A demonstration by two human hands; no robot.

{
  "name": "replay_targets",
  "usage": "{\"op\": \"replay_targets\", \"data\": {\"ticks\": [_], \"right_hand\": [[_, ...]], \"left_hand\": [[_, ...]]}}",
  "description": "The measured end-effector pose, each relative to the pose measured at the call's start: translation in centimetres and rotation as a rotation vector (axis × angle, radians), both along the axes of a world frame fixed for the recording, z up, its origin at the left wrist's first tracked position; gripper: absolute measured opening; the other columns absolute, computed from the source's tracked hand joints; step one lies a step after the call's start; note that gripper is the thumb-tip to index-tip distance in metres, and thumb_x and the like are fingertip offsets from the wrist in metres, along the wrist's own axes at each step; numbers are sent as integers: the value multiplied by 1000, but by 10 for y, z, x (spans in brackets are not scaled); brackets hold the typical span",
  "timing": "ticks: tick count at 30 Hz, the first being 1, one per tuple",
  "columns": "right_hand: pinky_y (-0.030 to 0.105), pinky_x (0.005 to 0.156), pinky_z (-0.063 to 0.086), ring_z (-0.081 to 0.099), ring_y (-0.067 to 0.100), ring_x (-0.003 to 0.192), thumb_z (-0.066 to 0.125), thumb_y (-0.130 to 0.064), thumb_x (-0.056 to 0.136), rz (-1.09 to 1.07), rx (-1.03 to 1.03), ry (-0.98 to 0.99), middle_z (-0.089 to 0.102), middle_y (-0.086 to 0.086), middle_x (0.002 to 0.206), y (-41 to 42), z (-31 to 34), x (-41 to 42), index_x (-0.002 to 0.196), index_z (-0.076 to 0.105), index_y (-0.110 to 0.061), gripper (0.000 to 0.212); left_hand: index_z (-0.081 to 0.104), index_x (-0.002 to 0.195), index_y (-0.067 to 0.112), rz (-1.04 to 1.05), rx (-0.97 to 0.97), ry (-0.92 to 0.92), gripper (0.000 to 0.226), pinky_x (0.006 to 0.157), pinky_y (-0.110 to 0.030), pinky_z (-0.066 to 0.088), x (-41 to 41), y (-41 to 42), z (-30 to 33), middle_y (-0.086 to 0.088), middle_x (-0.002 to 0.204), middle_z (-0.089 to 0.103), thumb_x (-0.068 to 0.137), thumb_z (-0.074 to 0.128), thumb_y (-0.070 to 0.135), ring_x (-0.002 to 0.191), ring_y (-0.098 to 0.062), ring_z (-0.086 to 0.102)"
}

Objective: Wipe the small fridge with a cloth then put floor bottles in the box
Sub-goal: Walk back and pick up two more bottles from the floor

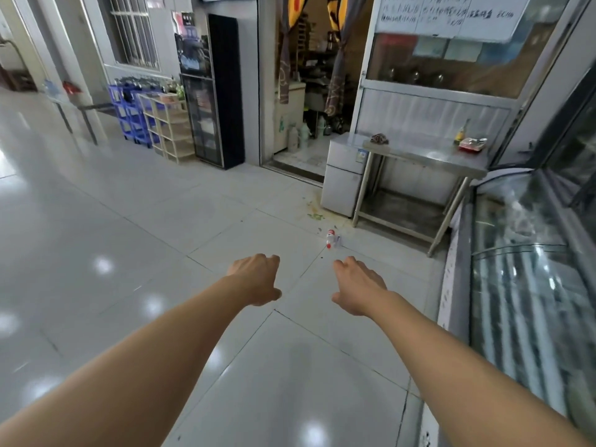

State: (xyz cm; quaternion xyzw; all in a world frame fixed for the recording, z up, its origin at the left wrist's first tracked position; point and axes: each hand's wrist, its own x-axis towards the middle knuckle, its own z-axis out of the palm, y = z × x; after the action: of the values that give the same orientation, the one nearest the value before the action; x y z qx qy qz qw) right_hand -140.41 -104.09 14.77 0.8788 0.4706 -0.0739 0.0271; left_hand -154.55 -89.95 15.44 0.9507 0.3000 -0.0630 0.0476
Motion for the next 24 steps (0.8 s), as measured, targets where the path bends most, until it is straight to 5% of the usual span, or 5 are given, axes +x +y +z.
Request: {"op": "replay_targets", "data": {"ticks": [9, 24], "right_hand": [[37, 87, 42, 46, 28, 115, 53, -26, 91, -133, 45, -1, 35, 13, 139, 133, 12, 75, 129, 39, -11, 44], [37, 88, 41, 44, 29, 117, 55, -24, 90, -140, 63, 8, 38, 11, 135, 285, 9, 286, 136, 31, -14, 53]], "left_hand": [[41, 131, 17, -132, -16, 10, 57, 83, -32, 42, 101, 155, 20, -4, 124, 53, 85, 58, 46, 111, -25, 54], [41, 131, 17, -131, 3, 28, 54, 89, -35, 42, 312, 298, 17, -5, 127, 52, 87, 57, 43, 115, -26, 53]]}}
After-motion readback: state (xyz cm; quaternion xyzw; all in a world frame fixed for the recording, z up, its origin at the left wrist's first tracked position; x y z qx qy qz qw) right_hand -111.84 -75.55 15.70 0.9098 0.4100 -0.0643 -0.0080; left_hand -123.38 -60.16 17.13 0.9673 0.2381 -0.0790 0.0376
